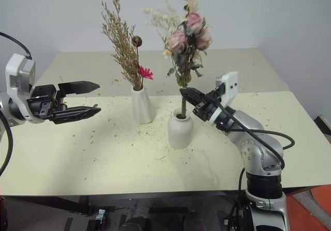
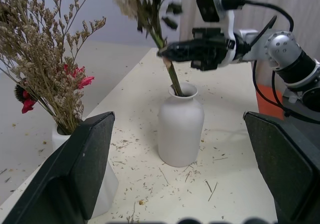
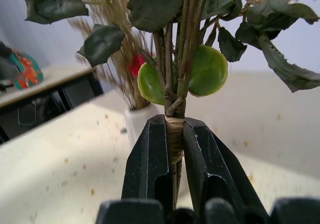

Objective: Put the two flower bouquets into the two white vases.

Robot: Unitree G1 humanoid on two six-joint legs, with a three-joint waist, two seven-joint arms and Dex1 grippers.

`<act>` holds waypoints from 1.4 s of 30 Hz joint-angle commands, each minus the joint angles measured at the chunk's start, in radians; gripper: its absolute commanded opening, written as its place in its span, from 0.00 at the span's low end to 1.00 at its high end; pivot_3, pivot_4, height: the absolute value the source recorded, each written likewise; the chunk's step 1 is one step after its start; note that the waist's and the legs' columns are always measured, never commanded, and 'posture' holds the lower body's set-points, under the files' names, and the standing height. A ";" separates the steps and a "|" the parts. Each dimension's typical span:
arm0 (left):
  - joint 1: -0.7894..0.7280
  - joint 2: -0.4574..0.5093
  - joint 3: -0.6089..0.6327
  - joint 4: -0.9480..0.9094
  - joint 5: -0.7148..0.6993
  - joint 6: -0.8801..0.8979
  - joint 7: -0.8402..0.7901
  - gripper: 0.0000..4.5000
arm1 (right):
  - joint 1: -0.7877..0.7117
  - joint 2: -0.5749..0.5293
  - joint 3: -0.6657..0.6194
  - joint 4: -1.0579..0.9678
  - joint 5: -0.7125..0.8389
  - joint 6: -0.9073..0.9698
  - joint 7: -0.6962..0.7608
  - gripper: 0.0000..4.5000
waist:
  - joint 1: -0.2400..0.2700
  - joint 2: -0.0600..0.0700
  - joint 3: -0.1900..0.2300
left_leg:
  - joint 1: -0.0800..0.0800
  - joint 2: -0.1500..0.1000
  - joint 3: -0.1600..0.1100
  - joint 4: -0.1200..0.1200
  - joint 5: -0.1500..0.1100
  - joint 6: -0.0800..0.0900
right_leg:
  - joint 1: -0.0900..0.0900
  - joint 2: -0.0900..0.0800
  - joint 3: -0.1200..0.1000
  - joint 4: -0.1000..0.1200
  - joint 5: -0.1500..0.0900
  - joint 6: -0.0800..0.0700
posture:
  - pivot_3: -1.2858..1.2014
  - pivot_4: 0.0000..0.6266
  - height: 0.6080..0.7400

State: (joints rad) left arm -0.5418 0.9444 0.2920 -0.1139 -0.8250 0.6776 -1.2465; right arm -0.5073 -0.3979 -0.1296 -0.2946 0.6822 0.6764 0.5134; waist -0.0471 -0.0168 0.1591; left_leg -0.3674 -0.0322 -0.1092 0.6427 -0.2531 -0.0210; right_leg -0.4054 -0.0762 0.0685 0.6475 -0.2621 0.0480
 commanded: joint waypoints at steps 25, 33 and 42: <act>-0.060 0.001 -0.012 0.015 0.008 -0.021 -0.007 1.00 | 0.240 -0.174 -0.088 -0.167 0.013 -0.096 0.188 1.00 | 0.003 0.000 0.000 | 0.001 0.000 0.000 0.000 0.000 0.000 | 0.001 0.000 0.000 0.000 0.000 0.000 | 0.52 0.24 1.00; -0.027 -0.002 -0.003 0.013 0.010 -0.020 -0.001 1.00 | 0.302 -0.338 -0.142 -0.074 -0.042 -0.133 0.298 1.00 | 0.002 0.000 0.000 | 0.001 0.000 0.000 0.000 0.000 0.000 | 0.002 0.000 0.000 -0.001 0.000 0.000 | 0.52 0.24 1.00; 0.034 -0.024 0.001 0.058 0.081 -0.114 -0.009 1.00 | 0.280 -0.445 -0.183 0.094 -0.123 -0.221 0.371 1.00 | 0.002 0.000 0.000 | 0.001 0.000 0.001 0.000 0.000 0.000 | 0.003 0.000 0.000 -0.001 0.000 0.000 | 0.52 0.24 1.00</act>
State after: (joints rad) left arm -0.5098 0.9165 0.2669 -0.0578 -0.7476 0.6005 -1.2482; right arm -0.2111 -0.8206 -0.2706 -0.1931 0.5630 0.4873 0.8719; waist -0.0456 -0.0170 0.1591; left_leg -0.3661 -0.0320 -0.1087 0.6431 -0.2531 -0.0209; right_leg -0.4028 -0.0757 0.0684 0.6464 -0.2621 0.0481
